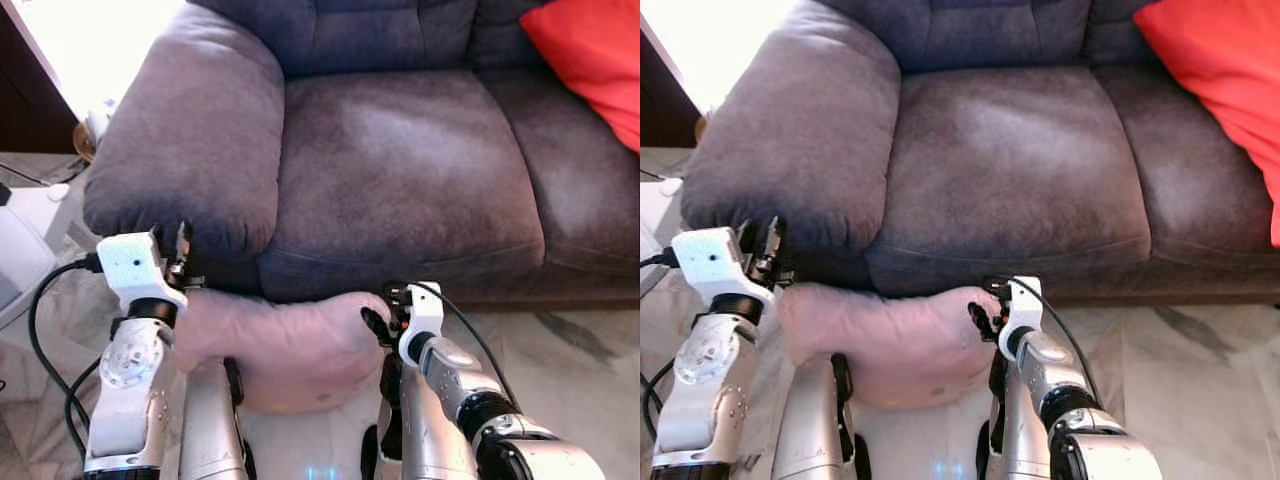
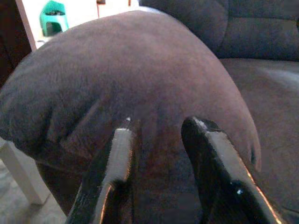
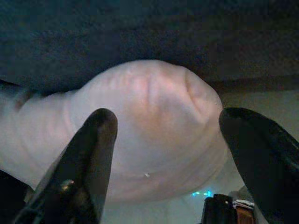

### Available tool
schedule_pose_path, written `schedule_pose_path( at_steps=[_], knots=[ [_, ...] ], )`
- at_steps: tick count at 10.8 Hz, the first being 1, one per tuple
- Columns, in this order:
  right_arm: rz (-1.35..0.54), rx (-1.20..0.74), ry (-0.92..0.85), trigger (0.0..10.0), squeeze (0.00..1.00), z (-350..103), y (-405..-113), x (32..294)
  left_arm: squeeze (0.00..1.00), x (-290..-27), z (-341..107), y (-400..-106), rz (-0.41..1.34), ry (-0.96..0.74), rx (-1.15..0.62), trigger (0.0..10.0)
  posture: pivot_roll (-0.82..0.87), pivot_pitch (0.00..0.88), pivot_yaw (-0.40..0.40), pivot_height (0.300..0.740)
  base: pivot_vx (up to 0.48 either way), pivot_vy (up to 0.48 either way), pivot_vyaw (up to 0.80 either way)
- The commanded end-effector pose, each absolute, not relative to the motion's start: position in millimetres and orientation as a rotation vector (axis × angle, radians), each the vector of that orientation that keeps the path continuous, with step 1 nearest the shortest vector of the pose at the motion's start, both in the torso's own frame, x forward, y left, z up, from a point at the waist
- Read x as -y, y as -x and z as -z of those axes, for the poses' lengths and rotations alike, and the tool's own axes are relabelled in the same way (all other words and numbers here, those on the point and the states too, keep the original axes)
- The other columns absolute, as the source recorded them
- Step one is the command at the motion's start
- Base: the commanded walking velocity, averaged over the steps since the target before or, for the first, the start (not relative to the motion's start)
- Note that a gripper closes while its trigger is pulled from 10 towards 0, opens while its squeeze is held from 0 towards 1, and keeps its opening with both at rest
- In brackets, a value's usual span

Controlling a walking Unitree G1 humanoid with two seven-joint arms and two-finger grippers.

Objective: Move the pillow to the sofa from floor

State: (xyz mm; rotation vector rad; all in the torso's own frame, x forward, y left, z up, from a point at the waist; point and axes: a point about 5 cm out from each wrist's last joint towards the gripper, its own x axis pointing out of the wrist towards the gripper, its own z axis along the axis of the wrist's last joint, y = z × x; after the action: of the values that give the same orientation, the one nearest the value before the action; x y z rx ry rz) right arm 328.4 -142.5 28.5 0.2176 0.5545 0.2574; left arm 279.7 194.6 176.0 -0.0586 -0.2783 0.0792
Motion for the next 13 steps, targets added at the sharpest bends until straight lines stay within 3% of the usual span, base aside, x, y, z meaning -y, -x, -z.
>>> schedule_pose_path(
  at_steps=[1, 2, 3, 4, 10, 13],
  knots=[
    [-0.259, -0.585, -0.220, 10.0, 1.00, -24.7, -325.8, 141.3, 0.00, -197.1, -183.3, -278.2, -0.083, 0.070, 0.293, 10.0, 0.22, 0.282, 0.009, 0.486, 0.000, 0.000, 0.00],
    [-0.253, -0.564, -0.210, 10.0, 1.00, -27.7, -328.3, 141.6, 0.00, -198.9, -191.2, -278.0, -0.079, 0.065, 0.317, 10.0, 0.24, 0.311, 0.008, 0.486, 0.000, 0.000, 0.00],
    [-0.253, -0.554, -0.210, 10.0, 0.40, -29.8, -330.0, 141.0, 0.00, -201.4, -197.7, -280.4, -0.085, 0.065, 0.338, 10.0, 0.24, 0.318, 0.009, 0.486, 0.000, 0.000, 0.00],
    [-0.262, -0.537, -0.198, 10.0, 0.00, -31.9, -331.3, 140.1, 0.00, -202.1, -207.8, -280.7, -0.087, 0.066, 0.371, 10.0, 0.24, 0.334, 0.008, 0.486, 0.000, 0.000, 0.00],
    [-0.179, -0.406, -0.161, 10.0, 0.00, -46.6, -340.9, 151.7, 0.00, -194.1, -223.0, -273.7, -0.070, 0.102, 0.403, 10.0, 0.25, 0.363, 0.000, 0.486, 0.000, 0.000, 0.00],
    [-0.294, -0.370, -0.286, 10.0, 0.00, -52.6, -343.3, 133.4, 0.00, -193.8, -225.2, -269.0, -0.074, 0.102, 0.400, 10.0, 0.27, 0.374, -0.006, 0.486, 0.000, 0.000, 0.00]
  ],
)
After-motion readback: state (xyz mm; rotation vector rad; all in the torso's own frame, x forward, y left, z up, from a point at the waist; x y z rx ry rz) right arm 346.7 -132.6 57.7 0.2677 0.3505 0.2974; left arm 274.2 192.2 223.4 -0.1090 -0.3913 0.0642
